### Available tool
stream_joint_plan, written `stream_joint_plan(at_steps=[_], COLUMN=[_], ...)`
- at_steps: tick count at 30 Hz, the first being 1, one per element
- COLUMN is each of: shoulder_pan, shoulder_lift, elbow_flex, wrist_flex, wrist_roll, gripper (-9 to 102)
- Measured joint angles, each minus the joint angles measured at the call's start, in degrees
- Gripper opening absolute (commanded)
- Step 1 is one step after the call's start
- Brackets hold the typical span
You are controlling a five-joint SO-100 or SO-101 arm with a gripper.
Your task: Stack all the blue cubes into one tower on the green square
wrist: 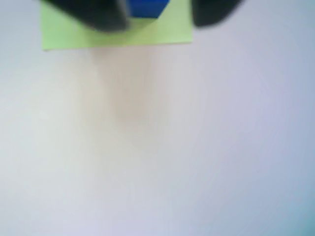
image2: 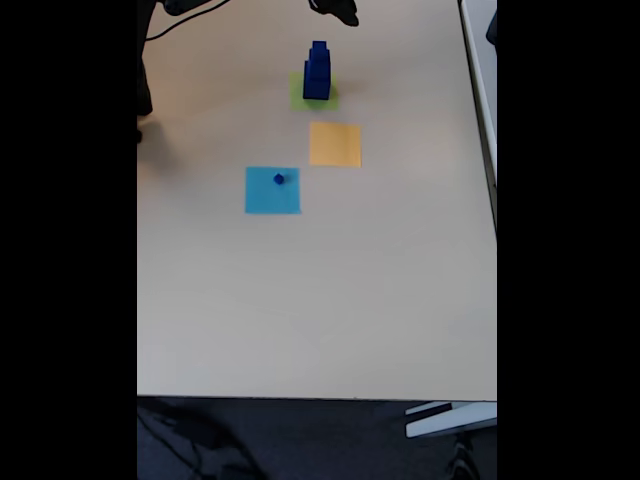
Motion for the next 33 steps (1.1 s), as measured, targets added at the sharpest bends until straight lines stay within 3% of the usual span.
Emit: stream_joint_plan(at_steps=[15, 22, 27, 33], shoulder_pan=[2.4, 7.3, 13.0, 19.7], shoulder_lift=[1.1, 4.8, 6.9, 8.8], elbow_flex=[0.8, 8.0, 14.0, 28.1], wrist_flex=[6.9, 6.9, 4.0, -6.4], wrist_roll=[1.3, -1.2, -6.4, -11.4], gripper=[0, 0, 0, 1])
